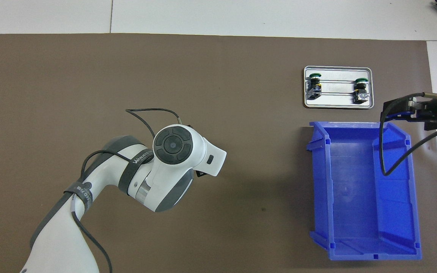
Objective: Place and press button with both arms
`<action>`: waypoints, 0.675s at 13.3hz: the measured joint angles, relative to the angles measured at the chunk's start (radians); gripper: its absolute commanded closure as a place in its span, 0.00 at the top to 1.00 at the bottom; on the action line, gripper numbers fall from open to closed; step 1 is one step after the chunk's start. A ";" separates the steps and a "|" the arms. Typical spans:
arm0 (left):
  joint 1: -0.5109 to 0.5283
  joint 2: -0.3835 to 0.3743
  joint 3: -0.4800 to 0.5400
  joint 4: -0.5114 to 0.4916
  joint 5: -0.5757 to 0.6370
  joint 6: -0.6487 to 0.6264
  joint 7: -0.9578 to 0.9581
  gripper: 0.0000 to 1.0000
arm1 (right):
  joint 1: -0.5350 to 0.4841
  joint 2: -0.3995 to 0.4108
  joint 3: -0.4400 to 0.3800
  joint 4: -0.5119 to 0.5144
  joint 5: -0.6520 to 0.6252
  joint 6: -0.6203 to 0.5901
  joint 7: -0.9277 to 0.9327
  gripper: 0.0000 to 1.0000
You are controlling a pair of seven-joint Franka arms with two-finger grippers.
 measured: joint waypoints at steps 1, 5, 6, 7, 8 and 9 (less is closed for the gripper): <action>-0.002 0.013 0.000 0.002 0.000 0.016 0.000 0.94 | -0.004 0.000 -0.003 0.000 0.000 0.000 -0.021 1.00; -0.002 0.040 0.004 0.022 0.000 0.029 0.005 0.94 | -0.026 0.000 -0.005 -0.001 0.000 -0.003 -0.040 1.00; -0.002 0.048 0.004 0.027 0.000 0.029 0.006 0.94 | -0.034 0.000 -0.005 -0.002 0.000 -0.003 -0.040 1.00; -0.003 0.054 0.004 0.030 0.001 0.029 0.006 0.94 | -0.044 0.000 -0.005 -0.002 0.000 -0.003 -0.040 1.00; -0.003 0.059 0.004 0.030 0.001 0.034 0.007 0.94 | -0.054 0.000 -0.004 -0.004 0.000 -0.003 -0.041 1.00; -0.004 0.063 0.004 0.030 0.001 0.042 0.007 0.94 | -0.067 0.000 -0.002 -0.005 0.000 -0.003 -0.047 1.00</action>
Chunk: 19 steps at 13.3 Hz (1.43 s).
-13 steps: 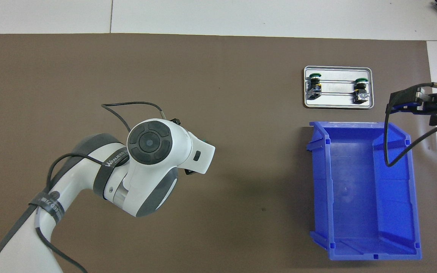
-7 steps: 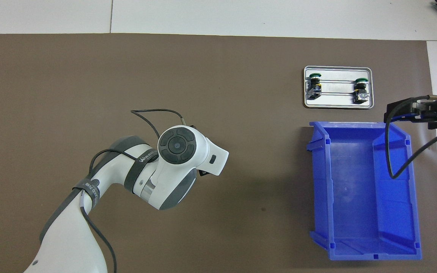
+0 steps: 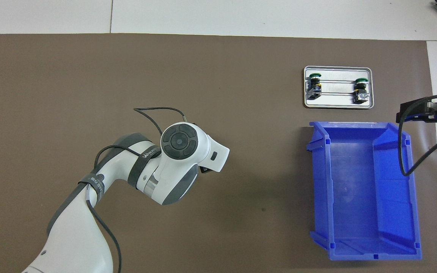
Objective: Place and press button with both arms
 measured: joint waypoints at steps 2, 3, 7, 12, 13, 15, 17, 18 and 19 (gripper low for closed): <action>-0.001 0.013 0.000 0.000 0.000 0.015 0.000 0.94 | -0.038 0.000 0.020 -0.005 0.000 0.000 -0.017 1.00; -0.001 0.019 0.000 0.000 0.000 0.023 0.000 0.94 | -0.050 -0.001 0.032 -0.009 0.000 0.000 -0.019 1.00; -0.001 0.042 0.000 0.000 0.000 0.051 0.001 0.93 | -0.058 -0.003 0.057 -0.016 0.000 0.000 -0.019 1.00; -0.001 0.047 0.001 -0.001 0.002 0.050 0.032 0.92 | -0.058 -0.012 0.062 -0.012 0.000 -0.015 -0.020 1.00; -0.001 0.048 0.002 -0.001 0.002 0.050 0.043 0.92 | -0.058 -0.015 0.062 -0.012 0.000 -0.019 -0.027 1.00; -0.001 0.050 0.003 -0.001 0.003 0.050 0.059 0.92 | -0.058 -0.017 0.062 -0.012 -0.005 -0.022 -0.032 1.00; -0.001 0.052 0.003 -0.001 0.004 0.046 0.075 0.92 | -0.058 -0.017 0.062 -0.012 -0.006 -0.022 -0.033 1.00; -0.001 0.053 0.003 -0.001 0.004 0.043 0.083 0.92 | -0.058 -0.017 0.062 -0.012 -0.006 -0.022 -0.038 1.00; -0.001 0.053 0.003 -0.001 0.004 0.040 0.088 0.90 | -0.058 -0.017 0.062 -0.012 -0.007 -0.022 -0.052 1.00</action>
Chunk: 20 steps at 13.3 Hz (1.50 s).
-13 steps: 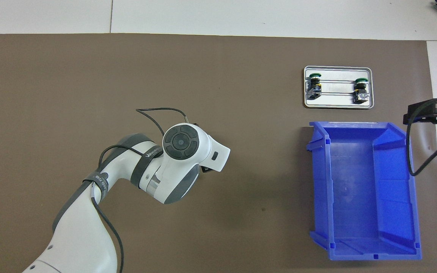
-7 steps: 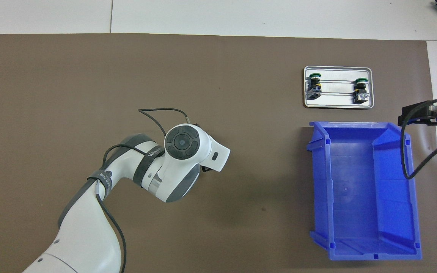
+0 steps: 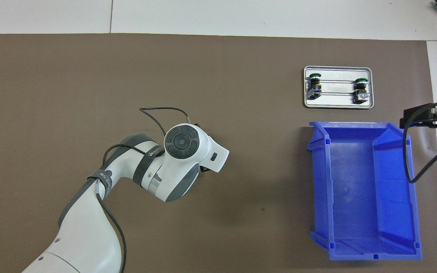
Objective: Place and press button with both arms
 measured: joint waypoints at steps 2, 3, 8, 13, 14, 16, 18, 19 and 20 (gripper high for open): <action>0.000 0.001 0.000 -0.001 0.000 -0.004 0.003 0.75 | 0.000 0.000 0.000 0.000 -0.012 -0.001 -0.015 1.00; 0.000 0.001 0.000 -0.002 0.000 -0.005 0.004 0.70 | 0.000 0.000 0.000 0.000 -0.016 -0.002 -0.017 1.00; -0.001 -0.002 -0.002 -0.002 0.000 -0.008 0.006 0.52 | 0.000 0.000 0.001 -0.001 -0.017 -0.003 -0.018 1.00; -0.002 -0.006 -0.001 0.001 0.000 -0.010 0.006 0.35 | 0.000 0.000 0.002 -0.001 -0.017 -0.007 -0.018 1.00; -0.002 -0.007 0.000 0.001 0.000 -0.011 0.006 0.35 | 0.000 0.000 0.002 -0.001 -0.017 -0.007 -0.018 1.00; -0.002 -0.008 0.000 0.001 -0.001 -0.011 0.006 0.37 | 0.000 0.000 0.002 -0.001 -0.017 -0.008 -0.018 1.00; -0.002 -0.007 0.001 0.001 0.000 -0.012 0.006 0.68 | 0.000 0.000 0.002 -0.001 -0.017 -0.008 -0.018 1.00; -0.002 -0.007 0.001 0.001 0.000 -0.012 0.006 0.73 | 0.000 0.000 0.002 -0.001 -0.017 -0.008 -0.018 1.00; -0.002 -0.007 0.002 0.001 0.000 -0.012 0.006 0.77 | 0.000 0.000 0.002 -0.001 -0.017 -0.008 -0.018 1.00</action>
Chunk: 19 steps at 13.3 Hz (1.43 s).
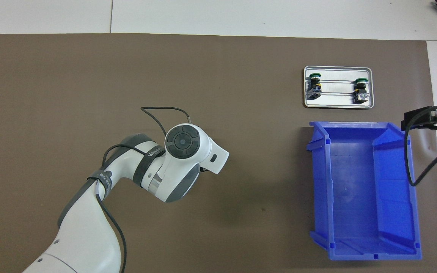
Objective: Place and press button with both arms
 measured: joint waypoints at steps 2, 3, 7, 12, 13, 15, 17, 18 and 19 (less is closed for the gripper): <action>0.000 0.000 0.000 0.002 0.000 0.000 0.001 0.83 | 0.000 0.000 0.000 0.000 0.000 0.000 0.000 1.00; 0.000 0.000 -0.001 0.004 0.000 -0.001 0.002 0.84 | 0.000 0.000 0.000 0.000 0.000 0.000 0.000 1.00; 0.000 0.000 0.002 0.015 0.001 -0.011 0.019 0.96 | 0.000 0.000 0.000 0.000 0.000 0.000 0.000 1.00; 0.000 0.000 0.005 0.024 0.001 -0.055 0.136 0.99 | 0.000 0.000 0.000 0.000 0.000 0.000 0.000 1.00; 0.000 0.000 0.005 0.025 0.001 -0.057 0.150 0.99 | 0.000 0.000 0.000 0.000 0.000 0.000 0.000 1.00; 0.000 0.000 0.005 0.027 0.001 -0.056 0.166 0.99 | 0.000 0.000 0.000 0.000 0.000 0.000 0.000 1.00; 0.001 0.000 0.006 0.030 0.000 -0.055 0.166 0.99 | 0.000 0.000 0.000 0.000 0.000 0.000 0.000 1.00; 0.003 0.001 0.006 0.032 0.000 -0.055 0.166 0.99 | 0.000 0.000 0.000 0.000 0.000 0.000 0.000 1.00; 0.007 0.001 0.008 0.038 0.000 -0.055 0.166 0.99 | 0.000 0.000 0.000 0.000 0.000 0.000 0.000 1.00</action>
